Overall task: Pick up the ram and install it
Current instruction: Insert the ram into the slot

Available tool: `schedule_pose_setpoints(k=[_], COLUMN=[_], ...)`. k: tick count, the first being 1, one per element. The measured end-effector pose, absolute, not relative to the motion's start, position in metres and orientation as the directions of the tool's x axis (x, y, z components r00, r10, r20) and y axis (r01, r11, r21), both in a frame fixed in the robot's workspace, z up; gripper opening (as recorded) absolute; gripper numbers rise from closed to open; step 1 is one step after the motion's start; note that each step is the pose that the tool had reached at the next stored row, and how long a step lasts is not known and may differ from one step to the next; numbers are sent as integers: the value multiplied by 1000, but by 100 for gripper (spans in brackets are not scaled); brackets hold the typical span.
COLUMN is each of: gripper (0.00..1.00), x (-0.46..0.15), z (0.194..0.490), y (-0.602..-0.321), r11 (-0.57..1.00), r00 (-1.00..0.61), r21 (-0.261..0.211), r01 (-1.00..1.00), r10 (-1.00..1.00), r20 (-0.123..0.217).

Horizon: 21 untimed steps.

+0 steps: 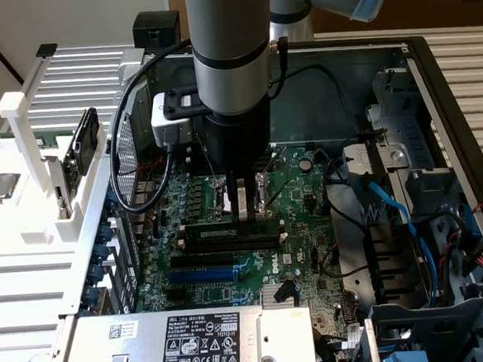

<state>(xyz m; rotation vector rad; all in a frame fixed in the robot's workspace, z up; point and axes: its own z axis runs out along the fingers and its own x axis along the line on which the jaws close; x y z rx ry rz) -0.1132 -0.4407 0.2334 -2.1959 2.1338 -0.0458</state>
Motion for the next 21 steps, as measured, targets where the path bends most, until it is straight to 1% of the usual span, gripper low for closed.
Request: schedule_pose_setpoints(k=[21], gripper=[13], x=[-114], z=[231], y=[-440], r11=[-26], r00=[29], r21=[-78], r01=[-997], r10=[-999], r20=[-34])
